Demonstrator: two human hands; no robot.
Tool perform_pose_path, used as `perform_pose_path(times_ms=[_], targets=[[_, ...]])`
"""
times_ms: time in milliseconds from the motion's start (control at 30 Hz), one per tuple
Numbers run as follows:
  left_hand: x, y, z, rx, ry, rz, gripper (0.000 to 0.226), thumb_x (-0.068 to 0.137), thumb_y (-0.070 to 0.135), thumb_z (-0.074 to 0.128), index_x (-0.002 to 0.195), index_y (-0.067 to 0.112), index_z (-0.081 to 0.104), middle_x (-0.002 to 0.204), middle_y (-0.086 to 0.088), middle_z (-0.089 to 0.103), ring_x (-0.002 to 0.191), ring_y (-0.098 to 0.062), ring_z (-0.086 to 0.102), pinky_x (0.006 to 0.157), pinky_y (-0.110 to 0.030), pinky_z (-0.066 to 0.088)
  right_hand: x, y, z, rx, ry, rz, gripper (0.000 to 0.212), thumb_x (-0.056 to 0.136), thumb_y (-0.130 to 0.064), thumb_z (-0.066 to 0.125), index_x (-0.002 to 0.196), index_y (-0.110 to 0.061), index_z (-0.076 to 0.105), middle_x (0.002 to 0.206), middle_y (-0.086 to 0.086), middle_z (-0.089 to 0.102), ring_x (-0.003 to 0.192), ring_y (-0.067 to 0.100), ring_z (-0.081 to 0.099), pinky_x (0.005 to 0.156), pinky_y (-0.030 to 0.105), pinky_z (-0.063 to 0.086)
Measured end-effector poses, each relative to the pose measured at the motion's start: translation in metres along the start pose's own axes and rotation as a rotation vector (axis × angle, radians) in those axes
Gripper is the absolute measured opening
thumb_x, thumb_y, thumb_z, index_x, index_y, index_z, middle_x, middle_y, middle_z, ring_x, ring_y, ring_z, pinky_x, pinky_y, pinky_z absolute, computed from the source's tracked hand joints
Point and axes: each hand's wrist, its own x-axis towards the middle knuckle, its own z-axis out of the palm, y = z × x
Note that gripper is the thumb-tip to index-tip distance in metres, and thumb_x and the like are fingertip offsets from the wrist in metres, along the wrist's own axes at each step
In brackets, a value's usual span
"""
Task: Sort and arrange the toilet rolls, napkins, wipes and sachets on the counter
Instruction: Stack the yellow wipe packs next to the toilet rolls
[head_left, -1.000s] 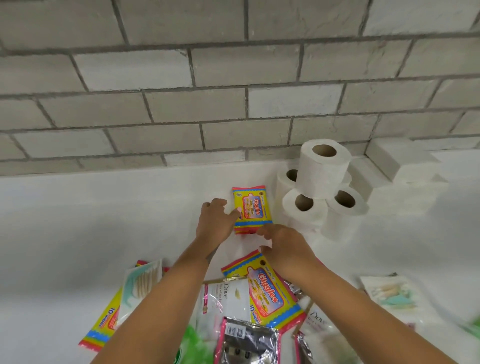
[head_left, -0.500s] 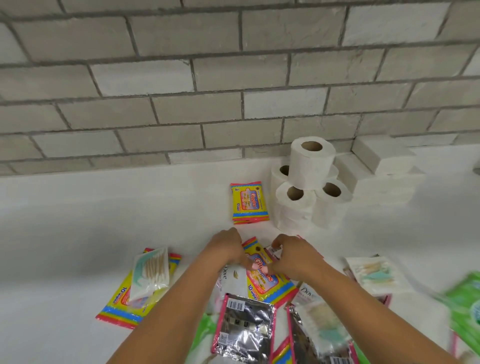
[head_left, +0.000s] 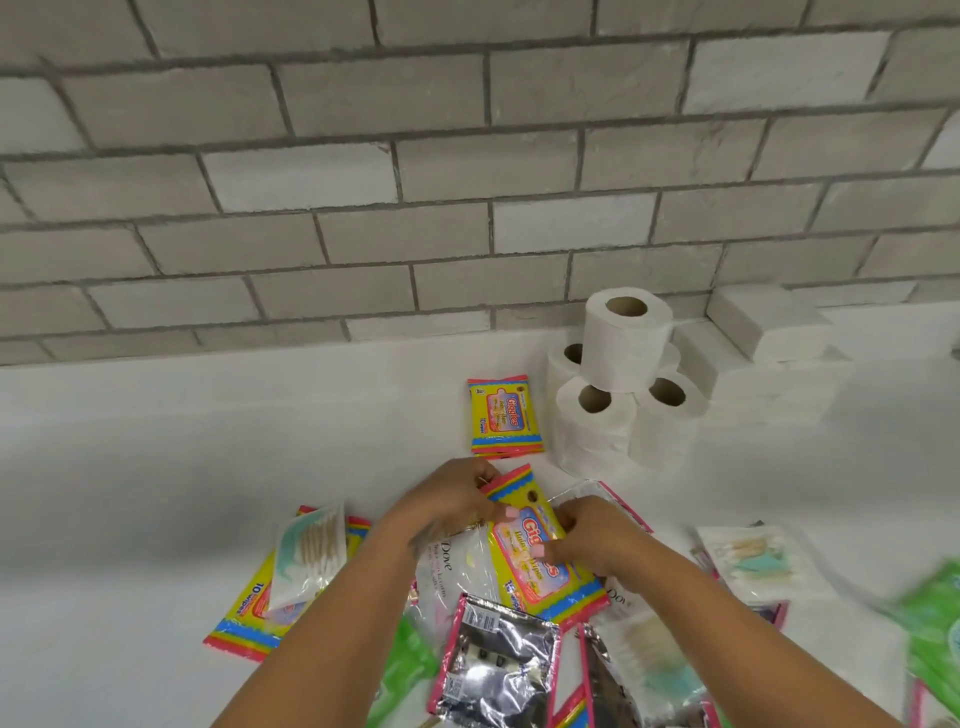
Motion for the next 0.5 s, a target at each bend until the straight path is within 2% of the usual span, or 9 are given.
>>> perform_pose_path(times_ms=[67,133,200,233,300,367,400,500], targets=[[-0.001,0.002,-0.005,-0.094,-0.001,0.033,0.047,0.069,0.020,0.083,0.110,0.010,0.062,0.111,-0.004,0.064,0.100,-0.017,0.062,0.089,-0.027,0.050,0.000,-0.001,-0.004,0.074,0.010,-0.008,0.018,0.075,-0.025,0.077,0.084,-0.016,0.064,0.098,0.009,0.070,0.089,0.023,0.067,0.080,0.032,0.055],[-0.003,0.004,-0.009,-0.262,0.014,0.053,0.033,0.069,0.010,0.081,0.096,0.014,0.063,0.103,-0.004,0.065,0.087,-0.012,0.063,0.075,-0.020,0.054,0.001,-0.002,-0.011,0.043,0.083,-0.036,0.023,0.073,-0.027,0.078,0.074,-0.017,0.058,0.092,0.007,0.069,0.086,0.023,0.066,0.075,0.032,0.052],[-0.007,0.005,-0.013,-0.422,0.069,0.055,0.030,0.072,0.008,0.079,0.092,0.018,0.058,0.096,-0.003,0.065,0.076,-0.006,0.062,0.060,-0.014,0.051,0.000,-0.006,-0.018,0.006,0.185,-0.064,0.029,0.072,-0.031,0.078,0.068,-0.022,0.051,0.079,-0.001,0.063,0.080,0.020,0.061,0.063,0.027,0.047],[-0.008,0.004,-0.015,-0.472,0.092,0.052,0.030,0.075,0.012,0.077,0.096,0.018,0.057,0.094,-0.001,0.065,0.075,-0.005,0.061,0.061,-0.016,0.049,-0.002,-0.009,-0.022,0.006,0.241,-0.083,0.032,0.072,-0.033,0.078,0.066,-0.024,0.048,0.072,-0.006,0.058,0.076,0.018,0.058,0.057,0.024,0.042],[-0.011,0.002,-0.018,-0.519,0.073,0.050,0.031,0.079,0.023,0.073,0.105,0.018,0.056,0.095,0.002,0.068,0.082,-0.007,0.064,0.076,-0.024,0.048,-0.004,-0.014,-0.028,0.030,0.350,-0.127,0.034,0.073,-0.034,0.077,0.066,-0.024,0.046,0.066,-0.009,0.052,0.070,0.015,0.054,0.052,0.021,0.035],[-0.013,0.000,-0.019,-0.537,-0.017,0.047,0.034,0.081,0.031,0.069,0.110,0.017,0.058,0.103,0.001,0.071,0.094,-0.012,0.067,0.091,-0.033,0.047,0.000,-0.021,-0.030,0.091,0.418,-0.164,0.031,0.073,-0.035,0.077,0.070,-0.021,0.050,0.067,-0.008,0.055,0.070,0.015,0.056,0.053,0.021,0.038],[-0.012,-0.001,-0.018,-0.552,-0.060,0.049,0.036,0.081,0.030,0.068,0.113,0.017,0.060,0.107,-0.001,0.071,0.098,-0.015,0.067,0.093,-0.034,0.048,0.001,-0.025,-0.029,0.129,0.432,-0.173,0.029,0.073,-0.035,0.077,0.074,-0.020,0.053,0.070,-0.007,0.058,0.072,0.016,0.058,0.056,0.022,0.040],[-0.007,-0.003,-0.013,-0.611,-0.068,0.076,0.029,0.085,0.021,0.065,0.114,0.015,0.062,0.105,-0.005,0.072,0.093,-0.018,0.070,0.081,-0.030,0.056,0.004,-0.037,-0.025,0.248,0.451,-0.189,0.030,0.075,-0.031,0.076,0.095,-0.019,0.057,0.088,-0.005,0.065,0.081,0.016,0.061,0.062,0.023,0.044]])
